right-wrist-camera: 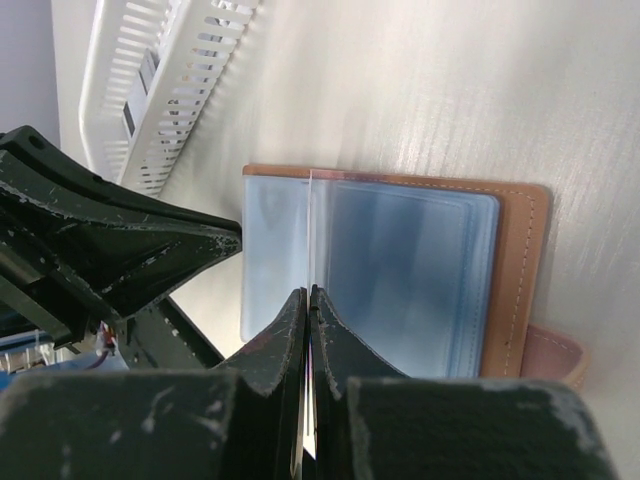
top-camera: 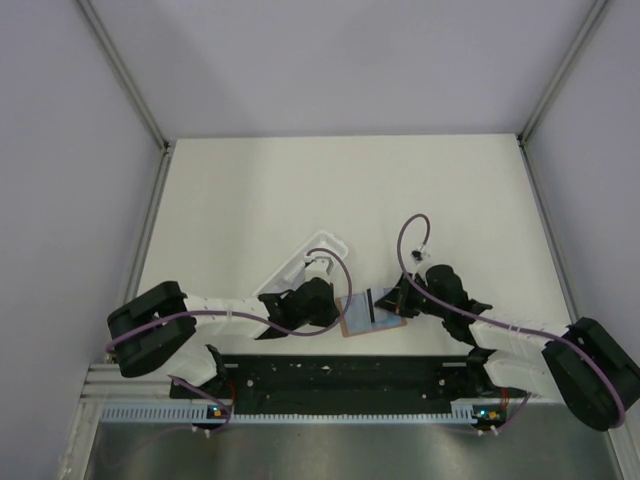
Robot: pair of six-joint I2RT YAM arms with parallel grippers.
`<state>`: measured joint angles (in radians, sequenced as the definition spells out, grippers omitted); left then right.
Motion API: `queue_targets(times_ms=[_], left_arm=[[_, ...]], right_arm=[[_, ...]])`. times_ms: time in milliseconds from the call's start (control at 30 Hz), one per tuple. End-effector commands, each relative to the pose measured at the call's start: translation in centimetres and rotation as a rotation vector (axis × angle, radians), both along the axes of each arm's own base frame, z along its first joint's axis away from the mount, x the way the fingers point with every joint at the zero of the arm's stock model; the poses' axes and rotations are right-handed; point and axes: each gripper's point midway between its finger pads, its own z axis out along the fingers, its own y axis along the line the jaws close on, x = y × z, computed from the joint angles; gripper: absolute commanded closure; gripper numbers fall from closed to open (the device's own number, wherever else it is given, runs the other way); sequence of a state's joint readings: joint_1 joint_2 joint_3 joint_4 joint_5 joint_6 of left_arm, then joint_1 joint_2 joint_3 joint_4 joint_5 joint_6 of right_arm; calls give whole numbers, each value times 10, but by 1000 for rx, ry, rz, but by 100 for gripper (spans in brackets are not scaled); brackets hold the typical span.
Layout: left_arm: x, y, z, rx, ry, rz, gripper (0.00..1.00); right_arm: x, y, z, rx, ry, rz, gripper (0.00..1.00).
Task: Put the credit cards into the card holder
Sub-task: Insert the credit card into the card holder.
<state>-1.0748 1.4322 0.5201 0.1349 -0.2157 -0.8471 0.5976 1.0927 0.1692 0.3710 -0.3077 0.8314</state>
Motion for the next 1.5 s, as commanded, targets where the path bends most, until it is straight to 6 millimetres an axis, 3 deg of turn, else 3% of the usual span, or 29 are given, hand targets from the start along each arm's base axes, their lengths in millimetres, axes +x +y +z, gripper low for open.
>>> queue_targets(times_ms=[0, 1467], left_arm=[[3, -10, 8, -29, -13, -5, 100], [3, -11, 9, -30, -11, -7, 100]], right_arm=[[5, 6, 10, 55, -37, 8, 100], [-16, 21, -10, 148, 106, 90, 100]])
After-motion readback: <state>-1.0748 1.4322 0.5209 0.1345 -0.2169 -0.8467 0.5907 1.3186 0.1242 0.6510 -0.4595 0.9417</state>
